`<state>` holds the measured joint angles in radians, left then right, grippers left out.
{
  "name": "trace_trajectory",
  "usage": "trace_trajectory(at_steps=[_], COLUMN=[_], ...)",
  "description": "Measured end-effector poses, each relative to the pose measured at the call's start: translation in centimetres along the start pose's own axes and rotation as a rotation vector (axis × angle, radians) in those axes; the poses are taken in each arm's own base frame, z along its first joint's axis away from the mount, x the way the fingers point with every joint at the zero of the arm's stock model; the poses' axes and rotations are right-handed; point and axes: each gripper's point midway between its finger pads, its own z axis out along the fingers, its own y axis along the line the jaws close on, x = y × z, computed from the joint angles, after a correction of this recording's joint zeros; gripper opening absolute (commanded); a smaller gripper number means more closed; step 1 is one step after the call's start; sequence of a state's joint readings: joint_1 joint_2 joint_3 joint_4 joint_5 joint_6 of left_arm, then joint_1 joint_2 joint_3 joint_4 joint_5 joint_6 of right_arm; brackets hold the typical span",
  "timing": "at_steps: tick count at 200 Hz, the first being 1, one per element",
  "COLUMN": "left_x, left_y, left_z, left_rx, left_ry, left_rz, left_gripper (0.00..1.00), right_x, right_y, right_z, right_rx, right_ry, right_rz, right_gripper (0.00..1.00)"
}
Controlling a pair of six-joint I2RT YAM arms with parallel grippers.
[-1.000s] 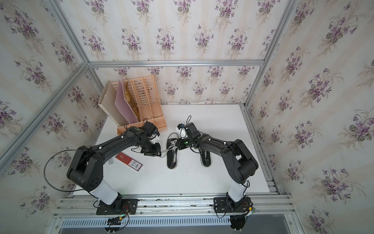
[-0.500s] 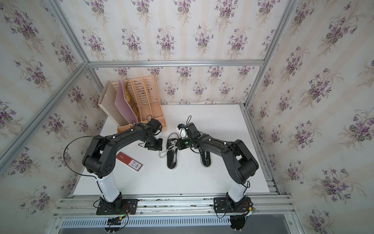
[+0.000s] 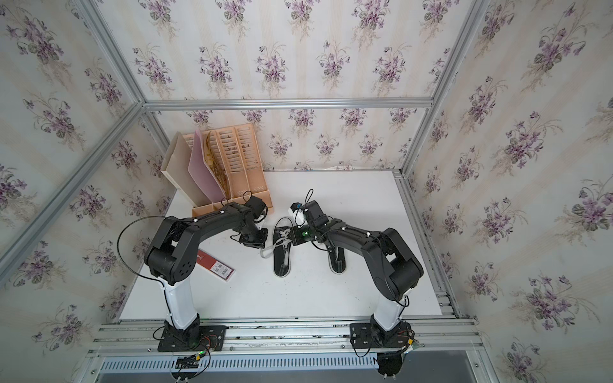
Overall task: Tie the shoes
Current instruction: Wrap the shoelace around the shoelace.
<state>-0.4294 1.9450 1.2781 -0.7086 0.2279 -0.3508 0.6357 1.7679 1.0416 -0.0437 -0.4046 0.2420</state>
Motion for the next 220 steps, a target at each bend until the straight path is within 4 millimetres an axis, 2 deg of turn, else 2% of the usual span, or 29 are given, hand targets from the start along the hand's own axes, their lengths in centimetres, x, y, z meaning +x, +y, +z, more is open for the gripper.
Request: trace_trajectory(at_steps=[35, 74, 110, 138, 165, 190, 220], left_x=[0.7, 0.5, 2.8, 5.0, 6.6, 7.8, 8.6], left_y=[-0.1, -0.9, -1.9, -4.7, -7.9, -10.9, -14.3], left_z=[-1.0, -7.2, -11.6, -15.0, -16.8, -17.2, -16.4], left_rx=[0.01, 0.048, 0.115, 0.236, 0.347, 0.428, 0.487], left_ry=[-0.032, -0.211, -0.319, -0.393, -0.423, -0.416, -0.374], left_rz=[0.008, 0.048, 0.122, 0.216, 0.314, 0.402, 0.488], left_gripper=[0.08, 0.05, 0.05, 0.07, 0.08, 0.08, 0.08], right_x=[-0.1, -0.2, -0.4, -0.8, -1.0, -1.5, -1.7], right_y=[0.0, 0.1, 0.2, 0.7, 1.3, 2.2, 2.7], right_z=[0.0, 0.0, -0.1, -0.3, -0.4, -0.4, -0.2], right_rx=[0.001, -0.002, -0.008, -0.028, -0.049, -0.076, -0.095], right_ry=[0.001, -0.002, -0.008, -0.024, -0.027, -0.04, -0.044], right_rz=[-0.002, 0.014, 0.031, 0.039, 0.051, 0.056, 0.059], right_gripper=[0.0, 0.0, 0.0, 0.0, 0.0, 0.0, 0.0])
